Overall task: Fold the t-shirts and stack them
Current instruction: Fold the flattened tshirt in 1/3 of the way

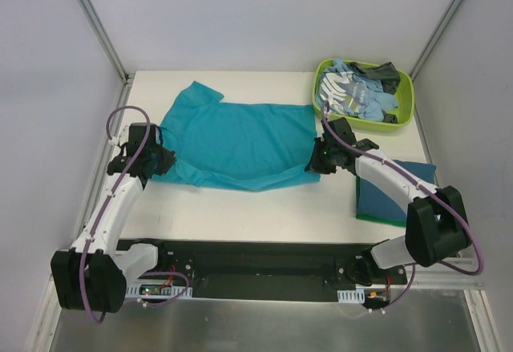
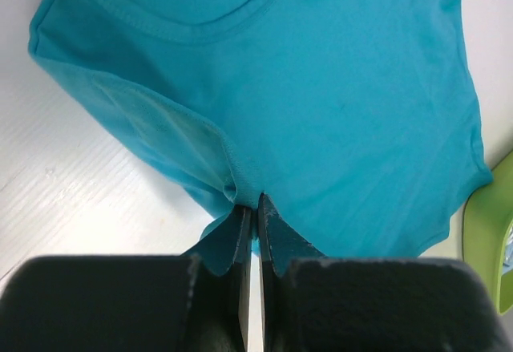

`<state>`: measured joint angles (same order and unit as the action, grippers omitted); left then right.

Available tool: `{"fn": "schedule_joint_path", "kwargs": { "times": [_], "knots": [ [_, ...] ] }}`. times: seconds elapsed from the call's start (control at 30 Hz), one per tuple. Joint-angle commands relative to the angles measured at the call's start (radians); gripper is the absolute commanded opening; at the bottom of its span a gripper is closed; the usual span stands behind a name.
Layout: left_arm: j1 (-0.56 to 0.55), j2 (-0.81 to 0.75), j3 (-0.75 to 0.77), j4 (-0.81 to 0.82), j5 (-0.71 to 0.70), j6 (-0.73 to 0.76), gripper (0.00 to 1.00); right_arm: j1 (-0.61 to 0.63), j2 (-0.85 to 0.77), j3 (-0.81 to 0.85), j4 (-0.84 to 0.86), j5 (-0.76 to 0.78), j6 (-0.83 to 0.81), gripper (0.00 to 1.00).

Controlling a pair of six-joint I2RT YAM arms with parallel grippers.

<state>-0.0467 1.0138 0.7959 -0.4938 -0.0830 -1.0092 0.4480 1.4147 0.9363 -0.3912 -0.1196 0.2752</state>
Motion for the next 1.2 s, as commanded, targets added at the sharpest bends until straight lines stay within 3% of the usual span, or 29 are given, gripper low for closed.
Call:
{"fn": "schedule_joint_path", "kwargs": {
  "times": [0.0, 0.5, 0.7, 0.87, 0.93, 0.97, 1.0, 1.03, 1.07, 1.13, 1.17],
  "knots": [
    [-0.008, 0.087, 0.091, 0.044, -0.052, 0.038, 0.00, -0.035, 0.038, 0.071, -0.014, 0.006, -0.008, 0.01],
    [-0.008, 0.448, 0.325, 0.110, -0.003, 0.176, 0.00, -0.103, 0.190, 0.160, 0.034, 0.004, -0.039, 0.01],
    [-0.007, 0.506, 0.359, 0.110, -0.070, 0.152, 0.00, -0.121, 0.254, 0.205, 0.060, 0.028, -0.045, 0.02],
    [-0.005, 0.552, 0.391, 0.110, -0.116, 0.146, 0.00, -0.129, 0.311, 0.245, 0.075, 0.063, -0.030, 0.06],
    [-0.005, 0.592, 0.422, 0.110, -0.124, 0.144, 0.01, -0.140, 0.331, 0.274, 0.074, 0.090, -0.030, 0.12],
    [-0.004, 0.617, 0.442, 0.110, -0.127, 0.146, 0.09, -0.146, 0.339, 0.286, 0.075, 0.107, -0.033, 0.15],
    [-0.001, 0.640, 0.465, 0.110, -0.126, 0.155, 0.23, -0.149, 0.340, 0.303, 0.075, 0.113, -0.040, 0.21],
    [0.004, 0.663, 0.495, 0.109, -0.120, 0.173, 0.43, -0.152, 0.337, 0.314, 0.074, 0.113, -0.053, 0.33],
    [0.008, 0.677, 0.521, 0.103, -0.103, 0.190, 0.60, -0.152, 0.328, 0.323, 0.072, 0.113, -0.063, 0.52],
    [0.015, 0.689, 0.563, 0.089, -0.064, 0.230, 0.90, -0.152, 0.303, 0.326, 0.060, 0.063, -0.097, 0.68],
    [0.015, 0.680, 0.569, 0.078, -0.057, 0.234, 0.99, -0.150, 0.291, 0.325, 0.042, 0.043, -0.100, 0.76]
  ]
}}
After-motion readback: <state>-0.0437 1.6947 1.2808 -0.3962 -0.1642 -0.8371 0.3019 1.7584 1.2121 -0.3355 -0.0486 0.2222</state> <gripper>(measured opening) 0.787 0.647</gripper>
